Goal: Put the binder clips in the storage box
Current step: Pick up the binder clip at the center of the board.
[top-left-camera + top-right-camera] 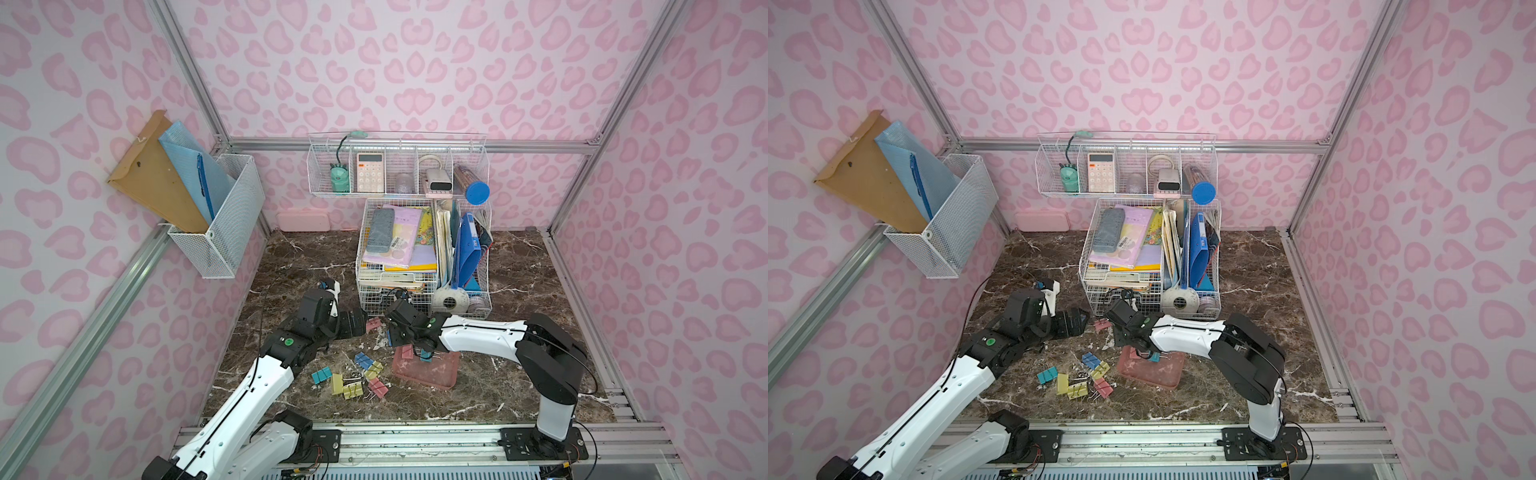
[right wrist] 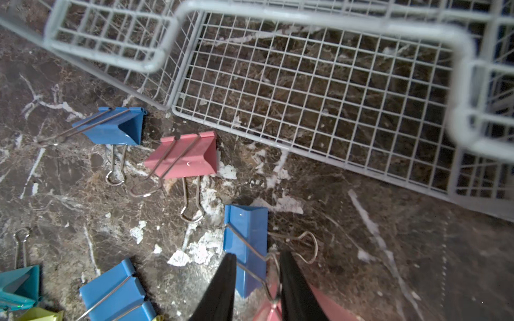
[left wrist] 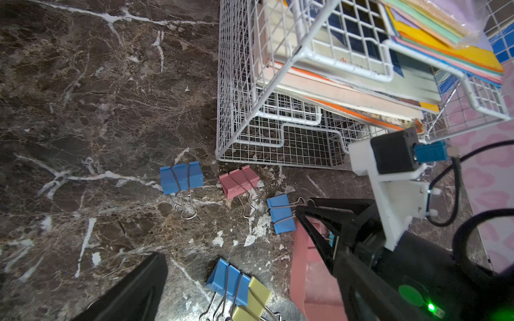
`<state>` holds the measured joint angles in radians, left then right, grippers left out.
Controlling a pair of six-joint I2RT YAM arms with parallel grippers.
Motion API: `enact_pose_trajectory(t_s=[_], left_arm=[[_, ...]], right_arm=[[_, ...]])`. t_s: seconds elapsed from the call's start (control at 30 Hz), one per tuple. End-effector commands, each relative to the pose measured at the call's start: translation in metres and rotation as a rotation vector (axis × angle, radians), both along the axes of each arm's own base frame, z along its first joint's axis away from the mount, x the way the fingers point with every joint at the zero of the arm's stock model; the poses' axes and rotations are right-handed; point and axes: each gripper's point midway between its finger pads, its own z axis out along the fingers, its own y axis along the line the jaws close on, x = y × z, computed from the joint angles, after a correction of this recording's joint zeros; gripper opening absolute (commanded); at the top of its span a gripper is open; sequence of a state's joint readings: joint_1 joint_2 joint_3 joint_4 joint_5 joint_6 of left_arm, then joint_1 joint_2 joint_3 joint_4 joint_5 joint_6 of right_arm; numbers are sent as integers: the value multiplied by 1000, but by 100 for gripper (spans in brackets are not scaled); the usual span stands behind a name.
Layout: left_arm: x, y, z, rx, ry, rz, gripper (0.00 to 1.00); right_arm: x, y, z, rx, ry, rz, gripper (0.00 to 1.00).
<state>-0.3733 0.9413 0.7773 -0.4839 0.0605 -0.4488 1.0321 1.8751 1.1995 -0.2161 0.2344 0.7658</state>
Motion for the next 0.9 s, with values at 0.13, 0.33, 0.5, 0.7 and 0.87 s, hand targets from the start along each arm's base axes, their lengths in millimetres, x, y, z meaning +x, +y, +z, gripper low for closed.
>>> enact_pose_trajectory(t_s=[0.13, 0.33, 0.5, 0.7, 0.87], left_arm=[[-2, 2, -2, 14, 10, 0, 99], [-2, 2, -4, 16, 13, 1, 99], [-2, 2, -4, 18, 14, 0, 99], [-2, 2, -4, 21, 14, -3, 99], [-1, 1, -3, 19, 10, -8, 99]], right_arm=[[0, -2, -1, -41, -10, -4, 21], [0, 4, 13, -21, -32, -4, 10], [-2, 13, 39, 46, -58, -12, 4], [-16, 12, 85, 163, -110, -51, 2], [-40, -9, 115, 263, -119, -111, 0]])
